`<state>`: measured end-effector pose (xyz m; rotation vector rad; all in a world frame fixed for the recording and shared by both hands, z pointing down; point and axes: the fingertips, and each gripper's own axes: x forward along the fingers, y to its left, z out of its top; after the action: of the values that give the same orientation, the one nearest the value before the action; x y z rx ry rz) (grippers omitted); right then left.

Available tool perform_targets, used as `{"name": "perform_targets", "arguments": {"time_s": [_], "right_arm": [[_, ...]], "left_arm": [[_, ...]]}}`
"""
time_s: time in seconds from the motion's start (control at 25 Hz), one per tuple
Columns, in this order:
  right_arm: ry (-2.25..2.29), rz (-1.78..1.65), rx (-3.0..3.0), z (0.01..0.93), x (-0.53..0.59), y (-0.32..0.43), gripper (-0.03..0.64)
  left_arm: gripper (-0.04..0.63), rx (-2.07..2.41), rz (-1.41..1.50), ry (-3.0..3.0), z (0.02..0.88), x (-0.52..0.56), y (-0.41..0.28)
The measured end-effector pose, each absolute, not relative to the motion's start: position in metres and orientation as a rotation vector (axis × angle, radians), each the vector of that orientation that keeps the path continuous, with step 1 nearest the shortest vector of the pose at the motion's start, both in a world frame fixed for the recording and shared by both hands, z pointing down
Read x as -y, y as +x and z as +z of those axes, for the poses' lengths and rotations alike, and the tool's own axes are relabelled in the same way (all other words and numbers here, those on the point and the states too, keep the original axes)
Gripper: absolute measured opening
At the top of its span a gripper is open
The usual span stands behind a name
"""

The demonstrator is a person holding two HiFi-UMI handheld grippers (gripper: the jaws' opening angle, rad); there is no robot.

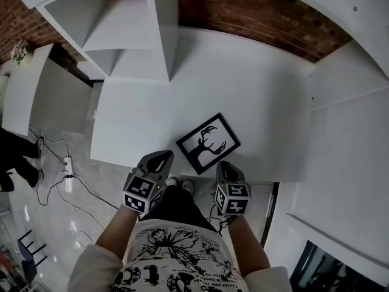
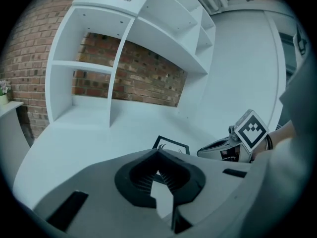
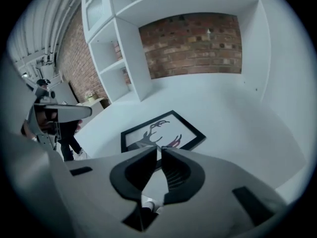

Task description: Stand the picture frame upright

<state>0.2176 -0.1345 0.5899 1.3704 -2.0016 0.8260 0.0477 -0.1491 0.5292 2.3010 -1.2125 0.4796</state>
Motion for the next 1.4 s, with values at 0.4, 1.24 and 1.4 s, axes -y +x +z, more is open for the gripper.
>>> {"name": "perform_targets", "arguments": {"time_s": [0.4, 1.24, 1.4], "right_arm": [[1.614, 1.037, 1.794, 0.629, 0.161, 0.241, 0.188], [1.737, 1.119, 1.612, 0.655, 0.164, 0.252, 0.144], [1.706, 1.091, 1.644, 0.655, 0.161, 0.245, 0.144]], "left_arm": [[0.011, 1.18, 0.503, 2.268, 0.551, 0.152, 0.04], [0.011, 1.129, 0.57, 2.259, 0.57, 0.136, 0.034], [0.011, 1.142, 0.568, 2.246, 0.572, 0.132, 0.028]]}}
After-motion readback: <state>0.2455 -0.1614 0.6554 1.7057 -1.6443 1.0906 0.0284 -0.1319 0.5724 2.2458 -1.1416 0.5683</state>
